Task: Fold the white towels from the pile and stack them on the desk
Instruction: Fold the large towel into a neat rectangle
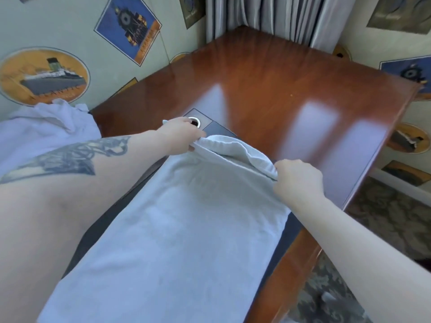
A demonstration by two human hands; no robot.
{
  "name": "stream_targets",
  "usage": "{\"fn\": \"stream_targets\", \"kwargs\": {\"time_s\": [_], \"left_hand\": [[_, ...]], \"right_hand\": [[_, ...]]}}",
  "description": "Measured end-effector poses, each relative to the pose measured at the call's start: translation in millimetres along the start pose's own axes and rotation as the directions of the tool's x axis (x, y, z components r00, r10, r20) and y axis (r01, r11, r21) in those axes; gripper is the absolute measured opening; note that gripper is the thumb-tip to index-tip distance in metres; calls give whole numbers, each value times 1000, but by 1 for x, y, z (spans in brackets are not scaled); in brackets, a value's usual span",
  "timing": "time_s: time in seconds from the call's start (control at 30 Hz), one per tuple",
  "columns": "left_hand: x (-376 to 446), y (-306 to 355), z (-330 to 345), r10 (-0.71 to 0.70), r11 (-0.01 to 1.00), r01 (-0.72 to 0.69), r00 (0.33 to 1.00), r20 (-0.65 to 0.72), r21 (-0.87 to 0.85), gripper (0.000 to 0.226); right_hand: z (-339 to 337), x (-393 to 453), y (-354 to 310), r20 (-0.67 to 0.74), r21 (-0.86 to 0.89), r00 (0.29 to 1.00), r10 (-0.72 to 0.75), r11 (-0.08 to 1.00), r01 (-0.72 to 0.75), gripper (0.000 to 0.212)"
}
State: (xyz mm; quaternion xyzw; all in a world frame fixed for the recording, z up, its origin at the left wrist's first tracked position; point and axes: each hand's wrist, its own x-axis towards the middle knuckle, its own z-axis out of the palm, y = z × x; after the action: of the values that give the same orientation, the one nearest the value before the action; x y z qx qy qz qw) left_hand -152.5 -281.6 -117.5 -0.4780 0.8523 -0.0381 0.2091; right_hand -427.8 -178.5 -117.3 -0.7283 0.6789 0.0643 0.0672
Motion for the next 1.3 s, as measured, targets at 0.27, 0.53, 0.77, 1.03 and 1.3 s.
{"fn": "stream_targets", "kwargs": {"time_s": [0.27,0.53,0.77,1.03,1.3], "left_hand": [[-102,-6,22,173,933,-165,985,3,319,43],[-190,22,90,331,932,-249,880,-341,264,40],[-203,47,128,106,982,-102,994,-19,161,52],[-209,35,104,9,931,70,977,213,-357,46],[-169,141,133,-180,901,156,984,-20,-405,76]], "right_hand": [[1,-118,-68,-28,13,988,-149,989,149,29],[73,-188,-106,31,26,952,-305,952,304,37],[112,-195,-99,109,-22,954,-279,959,283,48],[97,-177,-107,132,102,974,-185,980,172,53],[141,-207,-111,-60,66,965,-253,964,257,62]]}}
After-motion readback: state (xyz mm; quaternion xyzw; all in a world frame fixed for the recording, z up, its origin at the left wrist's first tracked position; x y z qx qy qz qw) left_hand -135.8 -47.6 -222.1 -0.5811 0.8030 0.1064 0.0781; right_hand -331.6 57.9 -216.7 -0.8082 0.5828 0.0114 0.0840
